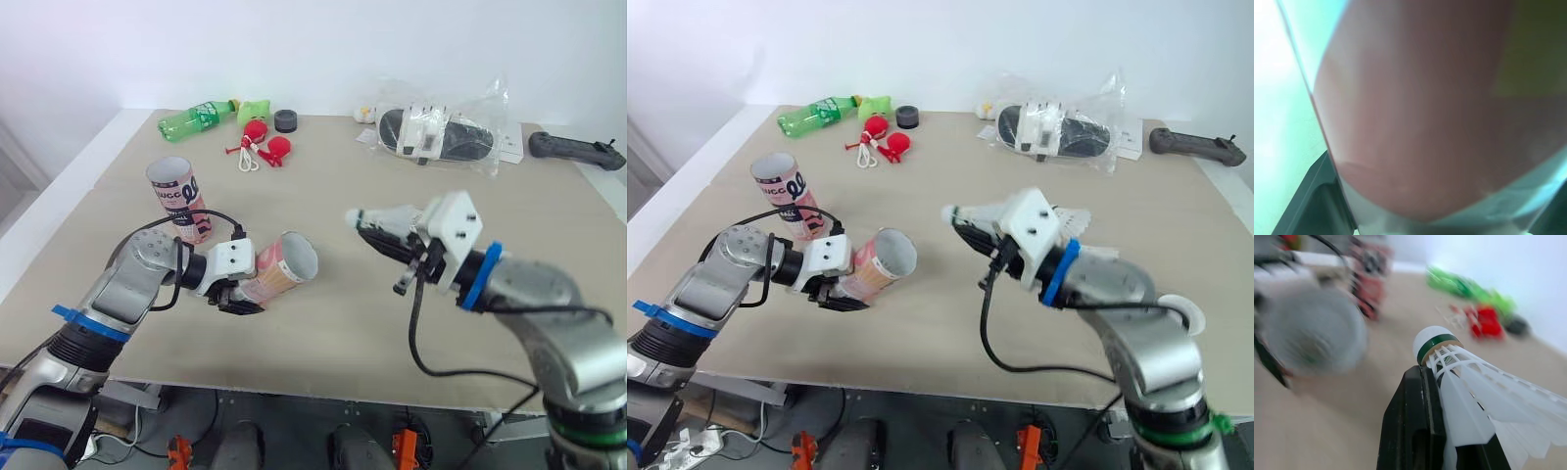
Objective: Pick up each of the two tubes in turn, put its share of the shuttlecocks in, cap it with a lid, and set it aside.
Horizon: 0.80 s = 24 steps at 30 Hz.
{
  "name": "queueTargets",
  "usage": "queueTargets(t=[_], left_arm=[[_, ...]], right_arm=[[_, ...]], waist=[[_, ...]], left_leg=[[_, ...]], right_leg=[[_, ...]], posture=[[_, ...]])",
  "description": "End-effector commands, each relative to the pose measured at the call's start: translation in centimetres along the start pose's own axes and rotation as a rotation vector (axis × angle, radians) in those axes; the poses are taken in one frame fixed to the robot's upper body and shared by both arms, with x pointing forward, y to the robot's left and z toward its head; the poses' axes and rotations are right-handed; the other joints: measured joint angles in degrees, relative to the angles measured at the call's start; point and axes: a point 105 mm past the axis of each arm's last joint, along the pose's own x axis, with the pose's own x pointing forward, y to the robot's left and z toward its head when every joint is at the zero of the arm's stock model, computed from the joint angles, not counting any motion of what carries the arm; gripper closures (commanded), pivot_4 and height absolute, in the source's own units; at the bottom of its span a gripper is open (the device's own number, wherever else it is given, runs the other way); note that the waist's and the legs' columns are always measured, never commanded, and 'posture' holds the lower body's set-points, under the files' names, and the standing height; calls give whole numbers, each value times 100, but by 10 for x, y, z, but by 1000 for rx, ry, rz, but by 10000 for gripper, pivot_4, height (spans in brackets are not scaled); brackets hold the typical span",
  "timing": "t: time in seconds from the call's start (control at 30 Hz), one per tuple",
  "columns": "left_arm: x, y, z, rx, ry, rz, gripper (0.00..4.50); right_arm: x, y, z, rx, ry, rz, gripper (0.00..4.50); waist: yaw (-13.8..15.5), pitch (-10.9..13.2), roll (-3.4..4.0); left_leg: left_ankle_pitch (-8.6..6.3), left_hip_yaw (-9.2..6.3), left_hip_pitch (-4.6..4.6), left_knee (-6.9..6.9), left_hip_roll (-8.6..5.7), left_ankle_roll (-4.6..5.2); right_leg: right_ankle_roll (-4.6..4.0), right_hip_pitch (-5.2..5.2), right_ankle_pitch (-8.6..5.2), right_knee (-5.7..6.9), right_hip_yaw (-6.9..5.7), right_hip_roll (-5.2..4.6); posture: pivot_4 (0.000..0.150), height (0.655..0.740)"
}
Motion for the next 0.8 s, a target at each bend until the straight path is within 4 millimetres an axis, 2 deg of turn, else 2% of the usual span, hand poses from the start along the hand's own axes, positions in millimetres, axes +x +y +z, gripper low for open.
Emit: queueTargets(t=[0.03,0.17,0.37,0.4,0.5,0.67,0.7,0.8], left_arm=[[11,-7,0,2,0,-46,13709],[10,-8,0,2,0,-47,13709],[7,-13,-5,-12,14,-45,13709],[7,-14,-5,-14,14,-44,13709],[7,-14,-6,-20,16,-43,13709],[7,-15,-5,-22,15,-43,13709],[7,-15,-5,-21,14,-44,13709],[8,-13,-5,-19,12,-45,13709]], right_arm=[[12,23,12,-63,18,202,44332],[20,36,12,-105,56,334,44332],[29,44,4,-145,104,385,44332],[31,44,5,-146,96,383,41342],[34,45,6,-148,81,385,28556],[35,44,12,-150,60,383,2039],[35,44,14,-150,51,379,423],[29,35,28,-134,5,334,423]], waist=[[7,0,0],[16,0,0],[6,1,-1],[6,1,-1],[1,1,-1],[-1,0,-1],[-1,0,-1],[1,1,-1]], left_leg=[[0,-2,-1,0,0,0],[-1,-9,-11,-3,-3,0],[0,-13,-21,-2,-4,0],[-1,-15,-21,-2,-3,0],[0,-16,-22,-3,-1,0],[-1,-15,-22,-5,-2,0],[-1,-15,-22,-6,-2,0],[-1,-16,-22,-8,-2,0]], right_leg=[[-2,0,-1,0,-1,0],[-10,-5,-8,-1,-8,-3],[-10,-15,-8,-1,-11,-5],[-10,-16,-8,-1,-12,-3],[-10,-18,-8,-1,-13,0],[-14,-17,-10,-1,-12,-2],[-15,-18,-10,-1,-13,-1],[-17,-18,-10,-1,-13,-1]], posture=[[1500,7400],[1500,7400],[1500,7400],[1500,7400],[1500,7400],[1500,7400],[1500,7400],[1500,7400]])
